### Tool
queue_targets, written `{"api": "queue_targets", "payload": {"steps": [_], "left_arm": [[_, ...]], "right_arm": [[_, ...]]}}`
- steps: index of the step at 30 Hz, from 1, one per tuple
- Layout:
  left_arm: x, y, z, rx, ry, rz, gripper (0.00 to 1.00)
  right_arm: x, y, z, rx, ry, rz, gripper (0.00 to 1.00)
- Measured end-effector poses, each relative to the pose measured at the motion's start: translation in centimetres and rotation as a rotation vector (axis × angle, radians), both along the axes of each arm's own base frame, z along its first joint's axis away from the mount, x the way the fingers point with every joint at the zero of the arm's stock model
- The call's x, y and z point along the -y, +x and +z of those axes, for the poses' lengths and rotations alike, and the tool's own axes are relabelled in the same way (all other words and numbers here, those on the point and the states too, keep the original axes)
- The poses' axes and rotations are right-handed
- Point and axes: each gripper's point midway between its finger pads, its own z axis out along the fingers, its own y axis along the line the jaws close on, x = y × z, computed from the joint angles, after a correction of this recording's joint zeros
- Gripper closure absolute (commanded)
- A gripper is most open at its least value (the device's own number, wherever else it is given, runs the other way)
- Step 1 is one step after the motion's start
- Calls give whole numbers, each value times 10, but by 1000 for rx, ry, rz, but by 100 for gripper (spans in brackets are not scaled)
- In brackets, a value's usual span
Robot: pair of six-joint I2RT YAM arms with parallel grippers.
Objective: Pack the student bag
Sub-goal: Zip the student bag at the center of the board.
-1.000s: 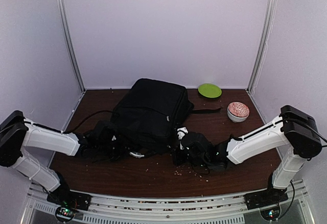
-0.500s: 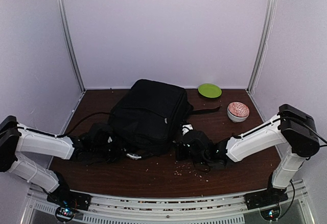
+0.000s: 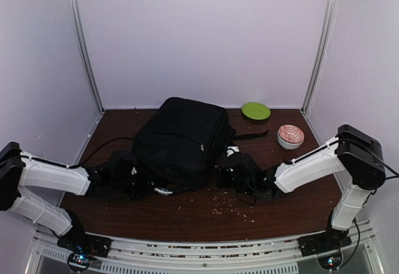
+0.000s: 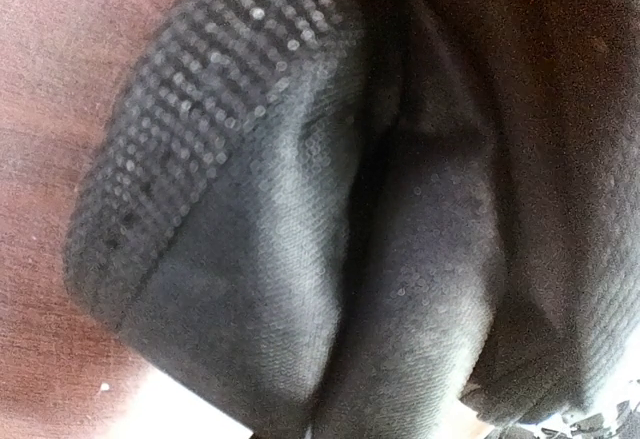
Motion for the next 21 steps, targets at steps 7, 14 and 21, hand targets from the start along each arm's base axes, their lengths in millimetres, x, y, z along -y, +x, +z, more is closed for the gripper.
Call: {"api": "queue_targets", "payload": {"steps": [7,14,21], "left_arm": [[0,0,-2,0,7,-5,100],[0,0,-3,0,12,-9,100],[0,0,-4,1,18,-14,100]], "right_arm": [[1,13,-1,-12,25,-43,100],[6,28,-1,-28,55,-97,100],[4,37,0,-32,67,-109,100]]}}
